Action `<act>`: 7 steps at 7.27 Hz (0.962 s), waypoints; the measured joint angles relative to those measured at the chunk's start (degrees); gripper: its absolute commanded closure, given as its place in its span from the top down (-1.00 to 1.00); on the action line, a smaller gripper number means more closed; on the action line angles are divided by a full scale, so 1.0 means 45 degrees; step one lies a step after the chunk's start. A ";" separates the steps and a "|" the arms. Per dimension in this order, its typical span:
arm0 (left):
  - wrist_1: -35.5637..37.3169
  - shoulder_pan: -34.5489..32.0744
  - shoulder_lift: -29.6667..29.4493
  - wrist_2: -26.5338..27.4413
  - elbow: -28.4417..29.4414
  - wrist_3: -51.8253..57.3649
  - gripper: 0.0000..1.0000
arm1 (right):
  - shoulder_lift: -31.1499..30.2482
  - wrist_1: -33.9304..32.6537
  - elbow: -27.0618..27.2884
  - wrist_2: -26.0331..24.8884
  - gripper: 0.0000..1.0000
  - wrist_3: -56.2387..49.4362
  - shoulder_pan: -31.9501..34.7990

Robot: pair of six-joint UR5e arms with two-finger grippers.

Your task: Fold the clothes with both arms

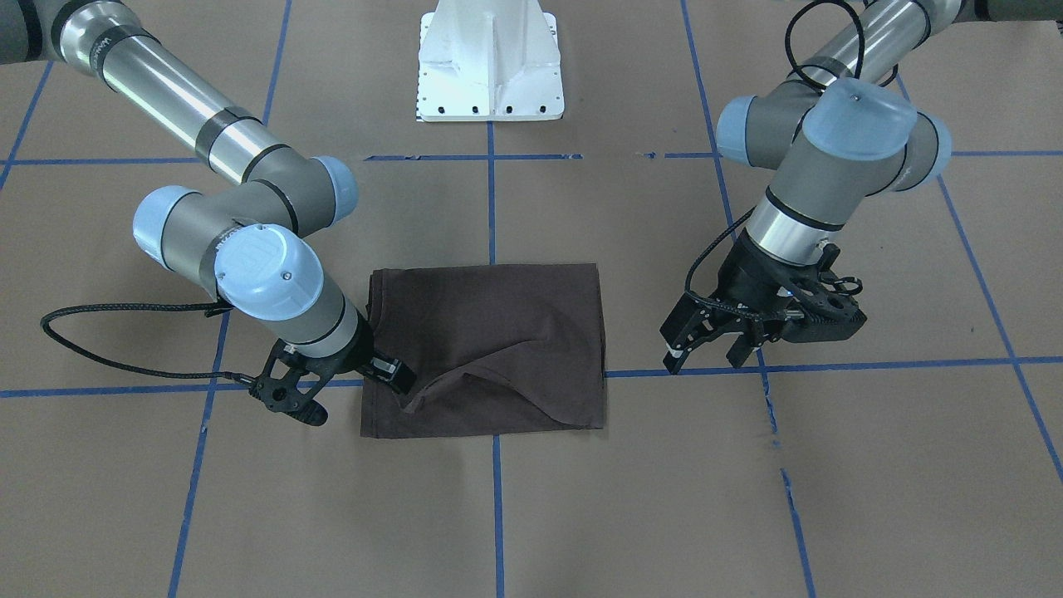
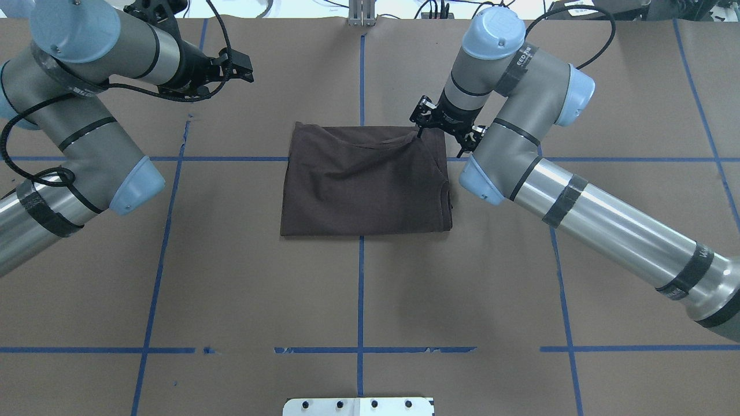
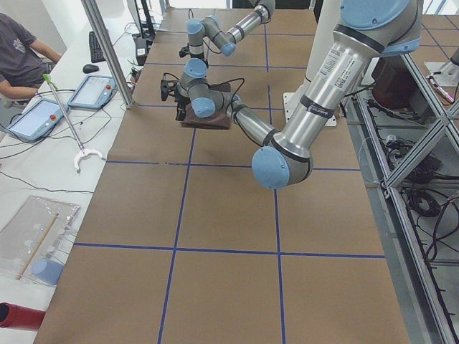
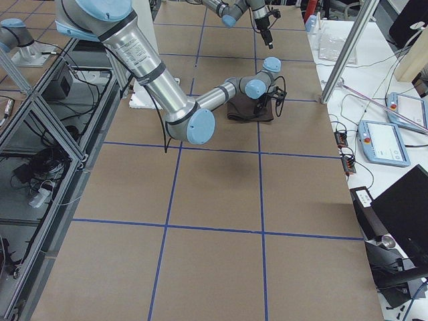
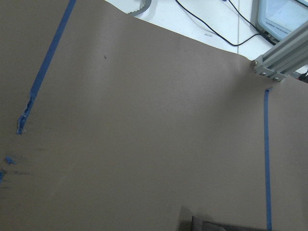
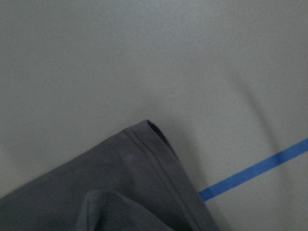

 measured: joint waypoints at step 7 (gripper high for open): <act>0.0003 -0.0049 0.0173 0.0036 -0.0288 0.0021 1.00 | 0.2179 0.1066 -0.3469 -0.0731 -0.23 0.0091 -0.0028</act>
